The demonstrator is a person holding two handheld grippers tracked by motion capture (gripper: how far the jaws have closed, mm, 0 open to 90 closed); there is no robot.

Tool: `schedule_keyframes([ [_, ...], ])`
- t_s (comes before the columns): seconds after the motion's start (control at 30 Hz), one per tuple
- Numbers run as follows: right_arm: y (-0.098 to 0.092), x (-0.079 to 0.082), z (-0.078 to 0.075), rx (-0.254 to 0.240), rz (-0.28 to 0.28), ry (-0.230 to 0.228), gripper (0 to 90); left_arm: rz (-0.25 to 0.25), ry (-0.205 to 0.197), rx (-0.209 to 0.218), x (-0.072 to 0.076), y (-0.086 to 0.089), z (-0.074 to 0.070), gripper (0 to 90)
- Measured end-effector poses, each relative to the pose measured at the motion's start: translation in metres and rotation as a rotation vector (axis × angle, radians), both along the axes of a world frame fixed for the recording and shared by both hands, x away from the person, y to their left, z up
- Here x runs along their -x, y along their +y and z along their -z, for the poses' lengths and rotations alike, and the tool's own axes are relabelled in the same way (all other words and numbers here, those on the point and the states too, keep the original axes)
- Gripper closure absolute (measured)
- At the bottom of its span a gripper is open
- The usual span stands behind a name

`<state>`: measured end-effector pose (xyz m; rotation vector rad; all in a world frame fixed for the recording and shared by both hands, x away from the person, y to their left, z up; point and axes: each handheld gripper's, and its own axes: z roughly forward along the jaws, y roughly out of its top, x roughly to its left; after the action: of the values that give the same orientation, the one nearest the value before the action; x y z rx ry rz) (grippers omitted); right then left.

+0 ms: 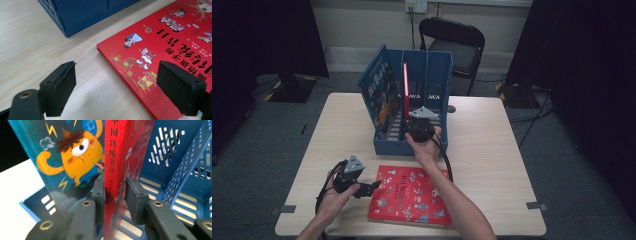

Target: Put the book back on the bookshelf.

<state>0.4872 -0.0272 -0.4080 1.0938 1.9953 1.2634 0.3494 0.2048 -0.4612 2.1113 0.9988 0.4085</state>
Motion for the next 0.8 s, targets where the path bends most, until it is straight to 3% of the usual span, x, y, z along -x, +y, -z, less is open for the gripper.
schedule_keyframes([
  [0.07, 0.001, -0.003, -0.001, 0.005, 0.002, 0.002, 70.7, 0.009, -0.003, -0.018, 0.000, 0.000, 0.000, 15.9],
  [0.37, 0.010, -0.015, -0.001, 0.015, 0.005, 0.015, 69.0, 0.005, -0.002, 0.000, 0.002, -0.002, 0.000, 15.9],
  [0.8, 0.014, -0.027, 0.000, 0.014, 0.004, 0.030, 68.0, 0.012, 0.003, -0.011, 0.000, -0.002, 0.001, 15.9],
])
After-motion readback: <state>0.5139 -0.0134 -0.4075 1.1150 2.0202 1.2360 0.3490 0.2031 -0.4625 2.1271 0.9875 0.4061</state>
